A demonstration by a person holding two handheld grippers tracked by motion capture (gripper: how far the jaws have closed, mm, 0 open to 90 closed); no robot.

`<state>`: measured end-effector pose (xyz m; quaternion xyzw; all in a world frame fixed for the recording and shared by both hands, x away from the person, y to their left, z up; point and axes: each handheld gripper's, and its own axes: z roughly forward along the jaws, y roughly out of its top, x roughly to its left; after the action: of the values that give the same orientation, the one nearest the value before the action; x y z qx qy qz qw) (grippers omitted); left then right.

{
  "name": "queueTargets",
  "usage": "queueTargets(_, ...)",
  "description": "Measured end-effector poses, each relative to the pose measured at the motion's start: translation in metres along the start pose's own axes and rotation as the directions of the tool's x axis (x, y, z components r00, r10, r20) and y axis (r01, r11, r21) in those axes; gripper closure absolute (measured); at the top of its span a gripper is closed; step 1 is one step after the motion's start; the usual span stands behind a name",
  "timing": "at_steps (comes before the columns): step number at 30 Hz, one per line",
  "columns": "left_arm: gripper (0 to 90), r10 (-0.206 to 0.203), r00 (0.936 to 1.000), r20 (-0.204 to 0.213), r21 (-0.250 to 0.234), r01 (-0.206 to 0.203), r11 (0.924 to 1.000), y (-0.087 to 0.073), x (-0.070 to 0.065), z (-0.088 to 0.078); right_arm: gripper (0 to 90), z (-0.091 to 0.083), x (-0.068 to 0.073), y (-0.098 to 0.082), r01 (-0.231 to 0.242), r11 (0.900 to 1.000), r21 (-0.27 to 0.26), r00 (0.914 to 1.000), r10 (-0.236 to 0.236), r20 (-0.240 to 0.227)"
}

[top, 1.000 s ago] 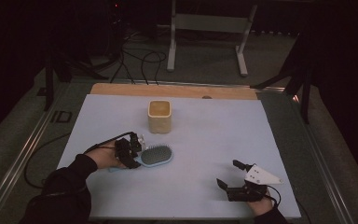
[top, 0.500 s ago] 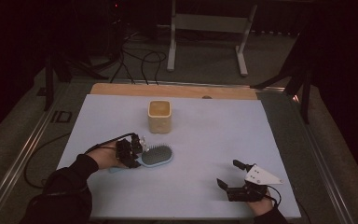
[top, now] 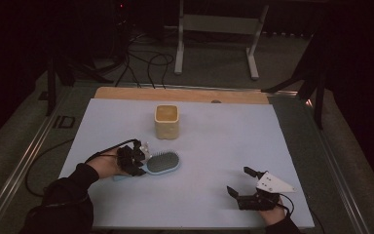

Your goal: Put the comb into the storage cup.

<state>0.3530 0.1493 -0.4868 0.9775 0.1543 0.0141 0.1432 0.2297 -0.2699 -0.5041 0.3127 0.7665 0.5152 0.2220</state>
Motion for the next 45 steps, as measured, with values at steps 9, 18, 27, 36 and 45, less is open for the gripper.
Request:
queueTargets(9,70.2,-0.004,1.0,-0.005,-0.039,0.004,0.9992,0.0,-0.002,-0.011,8.7,0.001,0.0,0.0,0.002,1.0,0.004,1.0,-0.002,-0.002)
queueTargets(18,70.2,-0.002,0.9997,-0.023,-0.077,0.0,0.997,0.002,-0.004,-0.018,8.7,0.0,-0.001,0.0,-0.003,1.0,0.0,1.0,0.003,0.001)
queueTargets(27,70.2,-0.015,0.9997,-0.017,-0.132,0.013,0.9912,0.005,-0.007,-0.027,8.7,0.0,-0.001,0.0,-0.007,1.0,-0.001,1.0,0.007,0.001)
queueTargets(36,70.2,-0.011,0.9994,-0.033,-0.165,0.006,0.9863,0.007,-0.011,-0.034,8.7,0.001,-0.001,0.0,-0.006,1.0,0.001,1.0,0.006,0.001)
queueTargets(45,70.2,-0.005,0.9993,-0.036,-0.224,-0.003,0.9746,0.011,-0.014,-0.05,8.7,0.001,-0.001,0.0,-0.003,1.0,0.004,1.0,0.003,0.002)
